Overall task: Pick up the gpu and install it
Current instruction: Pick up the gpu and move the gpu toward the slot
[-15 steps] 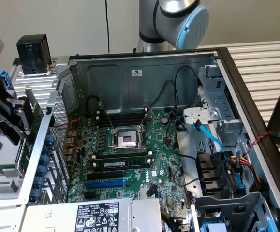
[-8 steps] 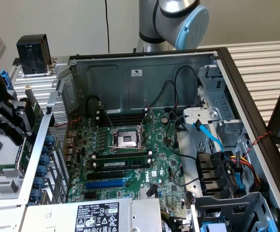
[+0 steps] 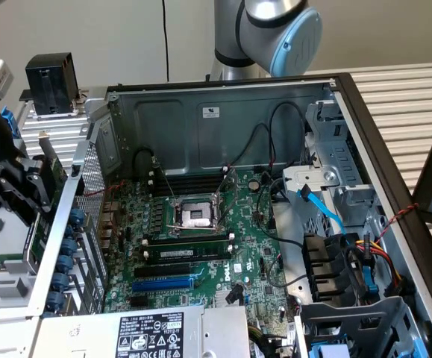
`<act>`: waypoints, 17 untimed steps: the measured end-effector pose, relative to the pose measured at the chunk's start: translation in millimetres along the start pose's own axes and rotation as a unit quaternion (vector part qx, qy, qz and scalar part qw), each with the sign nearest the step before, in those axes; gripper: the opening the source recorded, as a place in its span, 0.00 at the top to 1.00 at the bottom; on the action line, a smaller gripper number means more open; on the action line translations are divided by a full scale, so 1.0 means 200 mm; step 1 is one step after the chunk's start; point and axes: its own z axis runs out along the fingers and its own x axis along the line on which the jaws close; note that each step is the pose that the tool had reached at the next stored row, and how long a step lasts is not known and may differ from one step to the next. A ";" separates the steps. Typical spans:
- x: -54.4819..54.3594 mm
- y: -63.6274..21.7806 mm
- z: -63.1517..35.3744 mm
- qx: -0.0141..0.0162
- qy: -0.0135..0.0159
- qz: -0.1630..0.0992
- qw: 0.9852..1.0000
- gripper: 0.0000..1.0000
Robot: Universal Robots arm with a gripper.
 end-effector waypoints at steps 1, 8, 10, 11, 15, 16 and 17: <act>0.00 0.001 0.000 0.002 0.000 0.000 1.000 0.50; 0.01 0.039 0.016 0.012 -0.002 -0.001 1.000 0.50; 0.02 0.047 0.027 0.013 -0.003 0.000 1.000 0.50; 0.02 0.049 0.031 0.013 -0.003 0.001 1.000 0.50; 0.02 0.049 0.035 0.016 -0.004 0.013 1.000 0.50; 0.02 0.049 0.035 0.017 -0.005 0.017 1.000 0.50; 0.02 0.048 0.035 0.018 -0.006 0.021 1.000 0.50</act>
